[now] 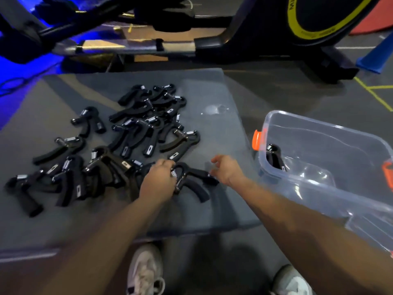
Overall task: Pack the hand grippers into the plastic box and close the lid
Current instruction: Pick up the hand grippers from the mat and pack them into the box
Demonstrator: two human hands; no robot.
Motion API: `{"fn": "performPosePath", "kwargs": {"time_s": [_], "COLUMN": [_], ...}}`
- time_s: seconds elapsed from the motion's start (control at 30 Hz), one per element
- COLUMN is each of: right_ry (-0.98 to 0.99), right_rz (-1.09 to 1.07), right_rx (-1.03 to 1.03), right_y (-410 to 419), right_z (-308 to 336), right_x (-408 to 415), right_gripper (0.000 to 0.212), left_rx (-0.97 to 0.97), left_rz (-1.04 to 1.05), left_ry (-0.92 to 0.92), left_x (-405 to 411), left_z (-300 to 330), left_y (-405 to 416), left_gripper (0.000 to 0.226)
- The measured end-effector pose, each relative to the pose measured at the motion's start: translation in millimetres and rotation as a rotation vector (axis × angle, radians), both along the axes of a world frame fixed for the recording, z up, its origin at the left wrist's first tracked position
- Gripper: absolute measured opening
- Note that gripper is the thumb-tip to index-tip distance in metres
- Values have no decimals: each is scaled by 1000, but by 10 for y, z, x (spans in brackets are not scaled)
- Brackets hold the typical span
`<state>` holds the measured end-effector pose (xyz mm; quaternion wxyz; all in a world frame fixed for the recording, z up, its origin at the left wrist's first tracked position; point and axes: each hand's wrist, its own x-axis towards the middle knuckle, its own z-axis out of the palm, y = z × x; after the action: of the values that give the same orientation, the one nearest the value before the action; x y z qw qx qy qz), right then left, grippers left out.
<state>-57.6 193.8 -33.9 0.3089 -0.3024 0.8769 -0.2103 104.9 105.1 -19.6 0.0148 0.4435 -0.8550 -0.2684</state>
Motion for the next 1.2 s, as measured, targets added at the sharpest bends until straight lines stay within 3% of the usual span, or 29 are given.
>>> {"fn": "performPosePath", "kwargs": {"time_s": [0.33, 0.57, 0.77, 0.97, 1.2], "right_ry": [289, 474, 534, 516, 413], "right_rz": [289, 302, 162, -93, -321], "right_rx": [210, 219, 182, 171, 217], "right_y": [-109, -77, 292, 867, 1461], "right_z": [-187, -136, 309, 761, 742], "right_x": [209, 237, -162, -867, -1710], "right_gripper": [33, 35, 27, 25, 15], "left_rx": [94, 79, 2, -30, 31], "left_rz": [-19, -9, -50, -148, -307], "left_ry": [-17, 28, 180, 220, 239], "left_x": [173, -66, -581, -1408, -2462], "left_z": [-231, -132, 247, 595, 373], "left_y": [66, 118, 292, 531, 1017], "left_gripper": [40, 37, 34, 39, 39]}}
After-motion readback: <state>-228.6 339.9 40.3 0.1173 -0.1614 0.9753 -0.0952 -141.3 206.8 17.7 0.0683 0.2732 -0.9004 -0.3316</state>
